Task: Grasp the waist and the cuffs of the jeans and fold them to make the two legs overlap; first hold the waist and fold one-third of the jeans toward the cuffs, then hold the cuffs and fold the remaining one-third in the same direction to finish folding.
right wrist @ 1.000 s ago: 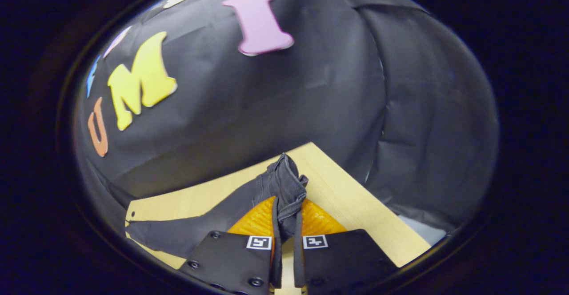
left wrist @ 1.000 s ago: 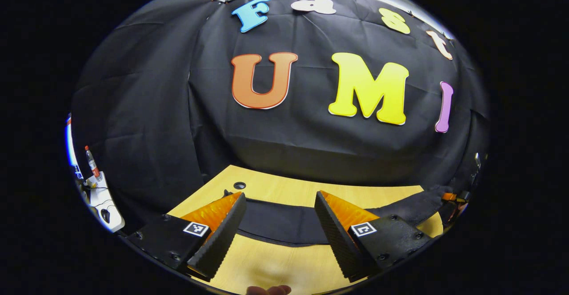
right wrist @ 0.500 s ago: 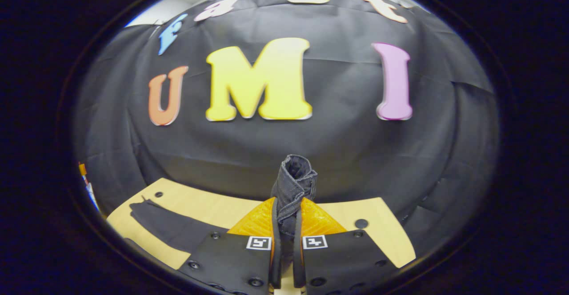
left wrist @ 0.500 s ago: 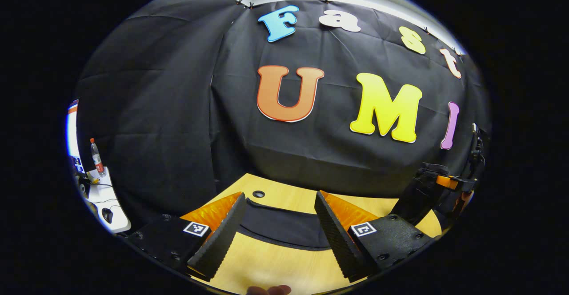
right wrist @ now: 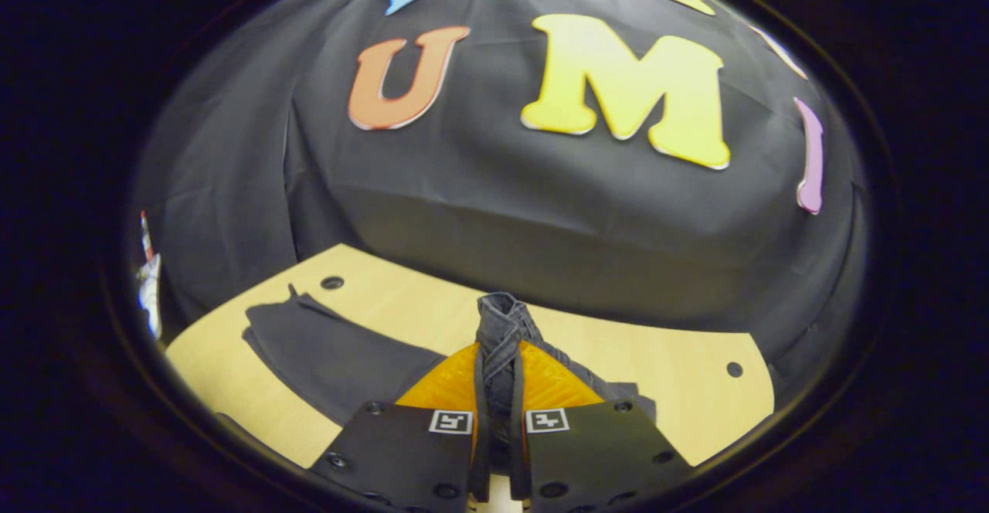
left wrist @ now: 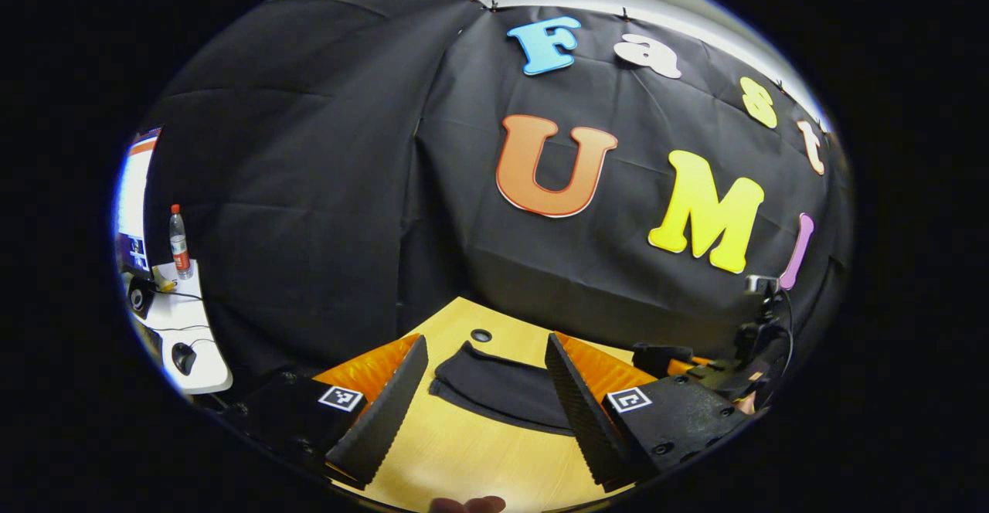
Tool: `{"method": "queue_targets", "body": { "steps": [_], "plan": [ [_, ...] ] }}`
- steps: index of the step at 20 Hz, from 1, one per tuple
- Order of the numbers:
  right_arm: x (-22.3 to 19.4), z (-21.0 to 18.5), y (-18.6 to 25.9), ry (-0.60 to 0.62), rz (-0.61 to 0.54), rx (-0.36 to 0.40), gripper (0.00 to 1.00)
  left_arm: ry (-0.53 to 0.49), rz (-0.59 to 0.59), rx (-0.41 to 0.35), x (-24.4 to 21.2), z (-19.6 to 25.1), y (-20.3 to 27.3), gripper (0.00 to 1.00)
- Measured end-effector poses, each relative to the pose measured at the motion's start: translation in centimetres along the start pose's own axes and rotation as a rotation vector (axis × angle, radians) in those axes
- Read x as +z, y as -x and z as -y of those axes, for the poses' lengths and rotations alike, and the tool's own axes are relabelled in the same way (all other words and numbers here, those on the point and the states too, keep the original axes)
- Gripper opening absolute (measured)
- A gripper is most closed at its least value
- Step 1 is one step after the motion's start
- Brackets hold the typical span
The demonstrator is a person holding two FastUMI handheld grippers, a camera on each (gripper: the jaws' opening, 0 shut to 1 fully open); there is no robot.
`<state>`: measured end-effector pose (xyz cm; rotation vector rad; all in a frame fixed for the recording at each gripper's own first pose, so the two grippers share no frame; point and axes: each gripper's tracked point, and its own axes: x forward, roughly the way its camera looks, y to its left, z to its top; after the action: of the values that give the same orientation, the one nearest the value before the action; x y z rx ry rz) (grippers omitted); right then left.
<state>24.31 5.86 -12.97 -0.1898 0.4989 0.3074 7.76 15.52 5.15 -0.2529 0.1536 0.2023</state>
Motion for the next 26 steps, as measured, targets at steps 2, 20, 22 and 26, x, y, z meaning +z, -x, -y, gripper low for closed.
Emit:
{"method": "queue_targets", "body": {
  "steps": [2, 20, 22, 26],
  "plan": [
    [-1.1, -0.5, -0.9, 0.067, -0.030, 0.002, 0.14, -0.012, -0.007, 0.014, -0.3, -1.8, 0.1, 0.99],
    [0.6, -1.0, 3.8, 0.083, -0.114, 0.181, 0.89, 0.146, -0.128, -0.054, -5.4, -4.5, -2.5, 0.99],
    [2.4, 0.3, 5.8, 0.063, -0.091, 0.184, 0.95, 0.246, -0.178, -0.091, -7.1, -3.8, -3.1, 0.99],
    [6.0, 3.7, 10.0, 0.016, -0.043, 0.164, 0.95, 0.396, -0.279, -0.139, -10.5, -3.2, -5.2, 0.99]
  ]
}}
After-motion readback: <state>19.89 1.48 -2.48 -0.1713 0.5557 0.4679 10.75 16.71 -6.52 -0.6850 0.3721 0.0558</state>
